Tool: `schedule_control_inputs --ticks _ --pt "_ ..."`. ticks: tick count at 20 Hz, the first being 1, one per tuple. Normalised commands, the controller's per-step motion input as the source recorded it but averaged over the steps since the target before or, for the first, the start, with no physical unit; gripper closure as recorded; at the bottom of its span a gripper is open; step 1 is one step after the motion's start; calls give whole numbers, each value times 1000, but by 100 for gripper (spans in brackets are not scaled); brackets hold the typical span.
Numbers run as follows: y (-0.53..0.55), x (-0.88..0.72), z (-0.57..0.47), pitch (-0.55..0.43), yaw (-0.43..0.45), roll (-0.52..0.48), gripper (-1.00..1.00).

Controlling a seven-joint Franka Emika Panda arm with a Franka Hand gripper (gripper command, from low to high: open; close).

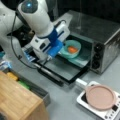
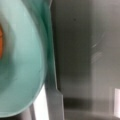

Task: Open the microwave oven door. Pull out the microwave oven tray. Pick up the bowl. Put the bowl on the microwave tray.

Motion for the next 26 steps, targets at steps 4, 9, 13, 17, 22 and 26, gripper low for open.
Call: schedule_control_inputs --ticks 4,9,13,17,22,26 --pt "-409 543 -101 123 282 68 -100" --pt "-326 445 -268 38 236 48 -100" --pt "-130 290 -177 17 137 60 -100" --pt "-42 202 -66 -35 56 77 -100" --pt "-82 211 -48 -38 52 101 -100" --pt "-91 189 -40 -60 92 150 -100"
